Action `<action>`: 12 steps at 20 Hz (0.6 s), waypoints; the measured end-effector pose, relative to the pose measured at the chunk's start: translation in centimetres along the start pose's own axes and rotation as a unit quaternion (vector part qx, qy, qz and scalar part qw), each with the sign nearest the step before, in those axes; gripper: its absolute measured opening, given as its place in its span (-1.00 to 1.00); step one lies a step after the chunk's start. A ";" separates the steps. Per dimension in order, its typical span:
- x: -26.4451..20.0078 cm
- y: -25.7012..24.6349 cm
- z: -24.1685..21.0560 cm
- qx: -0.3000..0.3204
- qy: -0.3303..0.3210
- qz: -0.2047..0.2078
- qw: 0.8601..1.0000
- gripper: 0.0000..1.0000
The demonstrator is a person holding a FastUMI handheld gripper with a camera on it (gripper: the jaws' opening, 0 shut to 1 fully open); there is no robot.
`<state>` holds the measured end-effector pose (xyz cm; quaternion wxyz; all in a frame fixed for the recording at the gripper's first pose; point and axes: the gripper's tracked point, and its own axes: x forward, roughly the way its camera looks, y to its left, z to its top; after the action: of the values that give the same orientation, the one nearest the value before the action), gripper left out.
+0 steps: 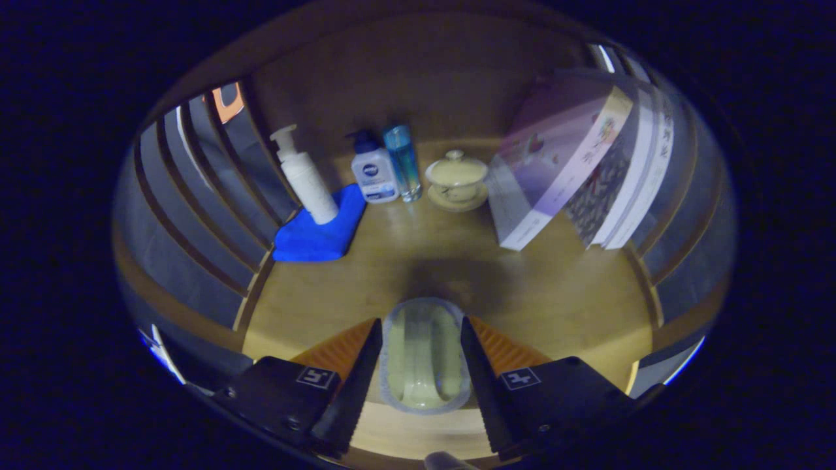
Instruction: Pull open the drawer, take out the items inside it, and place them on the countertop above the cabinet.
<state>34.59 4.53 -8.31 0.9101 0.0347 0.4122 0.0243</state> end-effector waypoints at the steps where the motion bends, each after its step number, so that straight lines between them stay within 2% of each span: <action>1: -0.4 0.5 0.3 0.000 -0.013 0.001 1.000 0.11; 5: -3.1 0.5 1.0 -0.008 -0.074 -0.002 0.997 0.52; 12: -11.4 2.1 -0.2 -0.048 -0.194 0.002 0.980 0.54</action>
<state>26.92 5.75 0.30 0.9734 -0.0043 0.2257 0.0383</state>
